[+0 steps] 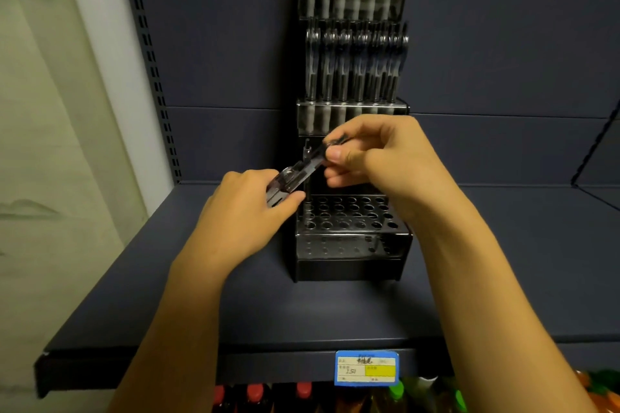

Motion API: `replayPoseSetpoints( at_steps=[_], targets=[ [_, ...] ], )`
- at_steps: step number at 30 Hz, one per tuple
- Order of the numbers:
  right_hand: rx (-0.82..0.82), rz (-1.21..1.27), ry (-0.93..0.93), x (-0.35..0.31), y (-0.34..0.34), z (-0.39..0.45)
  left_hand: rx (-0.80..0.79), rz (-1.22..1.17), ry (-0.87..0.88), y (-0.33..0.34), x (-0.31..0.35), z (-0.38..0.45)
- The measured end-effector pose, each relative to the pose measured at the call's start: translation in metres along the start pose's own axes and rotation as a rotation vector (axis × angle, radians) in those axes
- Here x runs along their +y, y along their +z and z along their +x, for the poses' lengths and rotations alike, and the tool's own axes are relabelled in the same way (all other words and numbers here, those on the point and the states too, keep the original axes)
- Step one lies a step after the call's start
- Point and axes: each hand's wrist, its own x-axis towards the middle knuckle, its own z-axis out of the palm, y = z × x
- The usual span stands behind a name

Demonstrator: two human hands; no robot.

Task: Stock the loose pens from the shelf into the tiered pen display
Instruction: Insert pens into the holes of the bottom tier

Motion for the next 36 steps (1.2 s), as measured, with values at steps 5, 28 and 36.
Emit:
replayPoseSetpoints(
  at_steps=[5,28,36],
  targets=[
    [-0.054,0.097,0.059,0.001,0.007,-0.004,0.014,-0.023,0.015,0.004,0.005,0.0],
    [0.245,0.026,-0.137,-0.004,-0.011,0.021,0.05,0.036,0.023,0.001,-0.004,-0.001],
    [0.199,-0.22,-0.115,0.006,0.002,0.025,0.027,0.047,0.024,0.002,-0.006,-0.003]
  ],
)
